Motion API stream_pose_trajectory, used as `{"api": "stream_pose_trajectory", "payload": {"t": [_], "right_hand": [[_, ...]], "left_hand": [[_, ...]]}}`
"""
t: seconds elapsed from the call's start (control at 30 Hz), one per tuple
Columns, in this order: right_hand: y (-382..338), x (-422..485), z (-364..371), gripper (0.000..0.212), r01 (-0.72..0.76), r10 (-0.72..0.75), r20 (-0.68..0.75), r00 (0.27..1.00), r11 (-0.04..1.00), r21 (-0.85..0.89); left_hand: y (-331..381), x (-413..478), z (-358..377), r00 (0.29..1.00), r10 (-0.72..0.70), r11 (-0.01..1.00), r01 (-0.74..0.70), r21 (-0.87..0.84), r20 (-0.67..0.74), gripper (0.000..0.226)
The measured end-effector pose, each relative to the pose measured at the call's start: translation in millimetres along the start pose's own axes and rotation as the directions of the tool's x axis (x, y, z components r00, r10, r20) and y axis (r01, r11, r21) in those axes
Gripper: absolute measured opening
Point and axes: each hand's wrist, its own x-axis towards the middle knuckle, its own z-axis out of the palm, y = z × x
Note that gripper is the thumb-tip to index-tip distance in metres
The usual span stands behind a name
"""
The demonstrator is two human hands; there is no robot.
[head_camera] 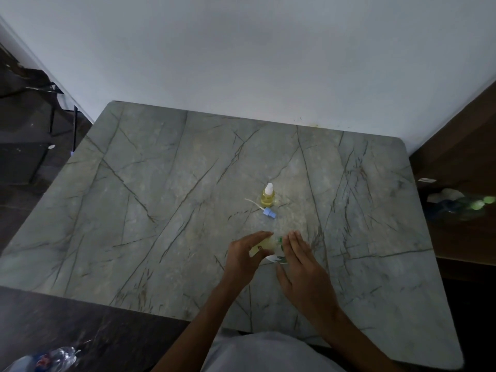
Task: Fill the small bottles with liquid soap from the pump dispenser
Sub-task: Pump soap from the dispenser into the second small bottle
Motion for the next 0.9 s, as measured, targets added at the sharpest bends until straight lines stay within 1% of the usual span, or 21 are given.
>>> {"api": "stream_pose_trajectory", "payload": {"t": [0.17,0.47,0.77,0.9], "right_hand": [[0,-4,6,0.062,0.000,0.001,0.015,1.000,0.999,-0.041],[7,-12,23,0.056,0.023,-0.023,-0.022,0.999,1.000,-0.006],[2,-6,15,0.059,0.006,-0.007,-0.032,0.999,1.000,-0.014],[0,-4,9,0.056,0.020,-0.021,-0.042,0.999,0.999,-0.032]], "left_hand": [[1,1,0,1.000,0.000,1.000,0.000,-0.017,0.005,0.043],[-4,0,3,1.000,-0.011,1.000,0.011,0.018,0.028,0.044],[-4,0,2,1.000,-0.013,1.000,0.013,0.012,0.010,0.042],[-1,1,1,1.000,-0.009,1.000,0.009,0.015,0.002,0.042]]}}
